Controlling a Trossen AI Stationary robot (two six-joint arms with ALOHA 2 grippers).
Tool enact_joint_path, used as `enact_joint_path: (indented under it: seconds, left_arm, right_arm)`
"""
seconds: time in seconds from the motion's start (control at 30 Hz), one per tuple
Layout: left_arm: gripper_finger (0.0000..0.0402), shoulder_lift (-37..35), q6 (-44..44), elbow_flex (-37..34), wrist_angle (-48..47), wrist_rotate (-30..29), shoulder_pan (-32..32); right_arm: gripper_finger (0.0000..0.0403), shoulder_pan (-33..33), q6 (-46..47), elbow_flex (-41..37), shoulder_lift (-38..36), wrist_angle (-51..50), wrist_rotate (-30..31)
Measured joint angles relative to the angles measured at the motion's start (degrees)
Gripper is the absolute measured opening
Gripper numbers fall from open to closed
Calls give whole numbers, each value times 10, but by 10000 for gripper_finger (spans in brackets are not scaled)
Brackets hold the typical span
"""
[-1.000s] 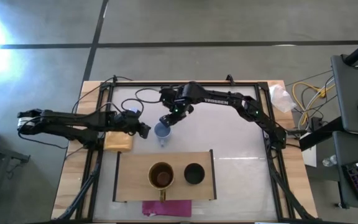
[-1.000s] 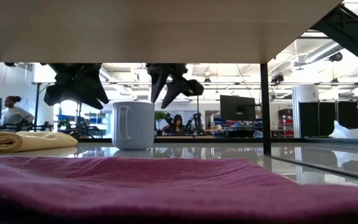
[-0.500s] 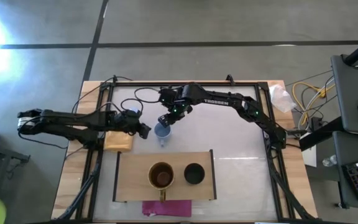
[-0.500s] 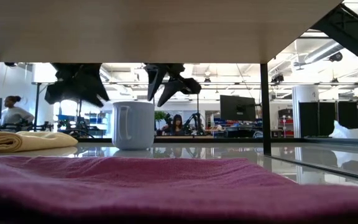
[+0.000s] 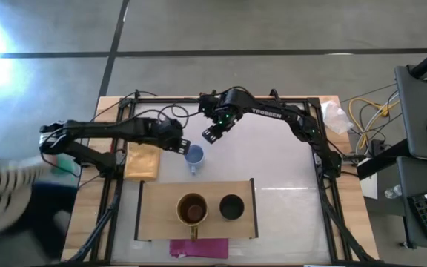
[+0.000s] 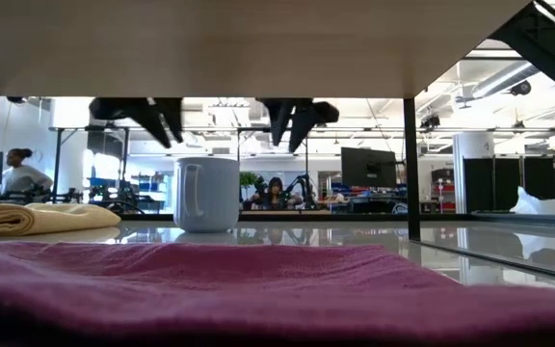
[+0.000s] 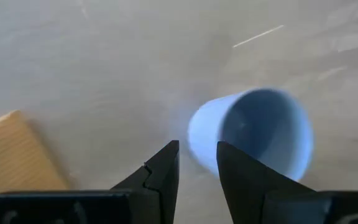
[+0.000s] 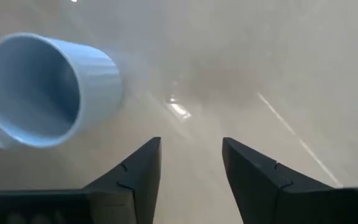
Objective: Stack small to large cups/mugs on shelf
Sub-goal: Put the light blue mug on the shelf
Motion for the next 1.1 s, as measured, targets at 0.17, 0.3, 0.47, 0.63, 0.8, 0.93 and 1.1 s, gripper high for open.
enact_joint_path:
  seconds: [0.17, 0.3, 0.47, 0.63, 0.8, 0.93, 1.1]
  left_arm:
    - [94, 55, 0, 40, 5, 10, 0]
    - [94, 79, -3, 50, 4, 10, -1]
    - [94, 99, -30, 44, 0, 27, 0]
    - [94, 108, -32, 48, 7, 36, -2]
    - [94, 118, -46, 43, 8, 39, -3]
    - [94, 136, -45, 40, 9, 41, -4]
    - [94, 165, -40, 39, 9, 45, -4]
  right_arm:
    - [178, -4, -55, -4, -27, -53, 5]
    - [182, -2, -88, -13, -57, -74, 4]
    - [182, 3, -102, -21, -101, -79, 4]
    - [183, 5, -103, -47, -144, -78, 21]
    - [183, 4, -84, -98, -190, -80, 34]
    - [183, 6, -70, -144, -225, -78, 35]
    - [183, 7, -52, -209, -271, -59, 39]
